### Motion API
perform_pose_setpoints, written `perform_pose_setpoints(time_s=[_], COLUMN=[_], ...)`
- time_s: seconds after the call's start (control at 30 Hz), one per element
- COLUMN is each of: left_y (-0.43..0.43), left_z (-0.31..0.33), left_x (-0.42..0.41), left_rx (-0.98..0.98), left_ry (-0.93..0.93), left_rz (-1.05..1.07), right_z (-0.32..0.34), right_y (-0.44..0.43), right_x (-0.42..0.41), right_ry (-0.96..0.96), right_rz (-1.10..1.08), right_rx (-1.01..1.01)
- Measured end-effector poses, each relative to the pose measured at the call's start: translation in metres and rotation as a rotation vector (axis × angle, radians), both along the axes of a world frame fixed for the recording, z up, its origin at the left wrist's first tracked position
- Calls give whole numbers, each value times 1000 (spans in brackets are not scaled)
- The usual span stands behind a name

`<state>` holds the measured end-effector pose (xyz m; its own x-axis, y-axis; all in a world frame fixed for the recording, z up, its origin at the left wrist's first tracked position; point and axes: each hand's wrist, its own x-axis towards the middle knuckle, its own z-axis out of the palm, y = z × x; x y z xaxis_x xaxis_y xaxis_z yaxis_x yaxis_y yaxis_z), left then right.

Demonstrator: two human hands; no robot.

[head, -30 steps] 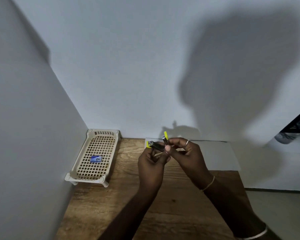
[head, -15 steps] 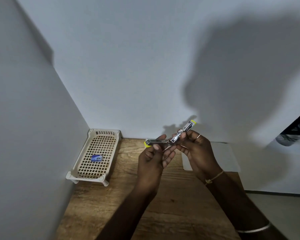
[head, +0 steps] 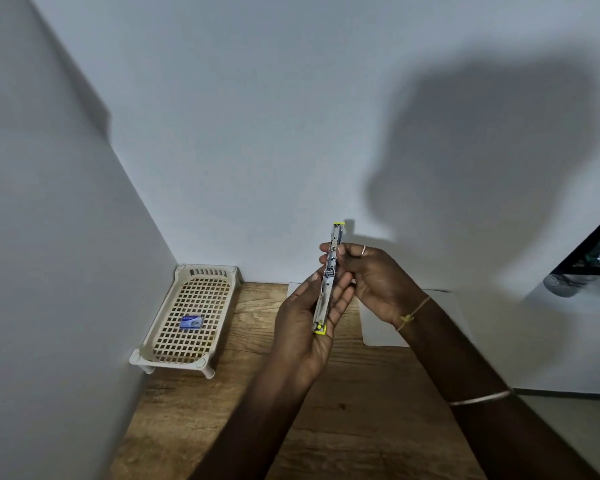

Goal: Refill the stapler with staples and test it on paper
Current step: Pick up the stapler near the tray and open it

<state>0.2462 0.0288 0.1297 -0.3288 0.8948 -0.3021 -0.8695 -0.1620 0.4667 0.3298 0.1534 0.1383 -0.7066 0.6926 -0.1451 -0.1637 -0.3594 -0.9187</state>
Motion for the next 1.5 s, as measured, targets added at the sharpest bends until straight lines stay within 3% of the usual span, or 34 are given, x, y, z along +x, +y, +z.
perform_pose_setpoints(time_s=[0.23, 0.4, 0.53, 0.67, 0.77, 0.87, 1.03, 1.33, 1.5], left_y=[12, 15, 11, 10, 8, 4, -2, -6, -6], left_z=[9, 9, 7, 3, 0, -2, -4, -3, 2], left_x=[-7, -11, -15, -16, -12, -11, -12, -15, -16], left_rx=[-63, -37, 10, 27, 10, -13, -72, -140, -186], left_ry=[1, 0, 4, -19, -23, -34, -43, -58, -109], left_rz=[-17, 1, -19, -8, -10, -5, 9, 49, 89], right_z=[11, 20, 25, 31, 33, 32, 27, 36, 36], right_y=[8, 8, 7, 3, 0, -1, -6, -15, -17], right_x=[-18, -21, -21, -25, -30, -32, -36, -42, -39], right_ry=[-51, -60, -87, -215, -333, -374, -442, -459, -420], right_rz=[182, 252, 153, -50, -72, -36, -6, 214, 299], right_rx=[-60, 17, 322, 815, 1105, 1267, 1313, 1122, 1123])
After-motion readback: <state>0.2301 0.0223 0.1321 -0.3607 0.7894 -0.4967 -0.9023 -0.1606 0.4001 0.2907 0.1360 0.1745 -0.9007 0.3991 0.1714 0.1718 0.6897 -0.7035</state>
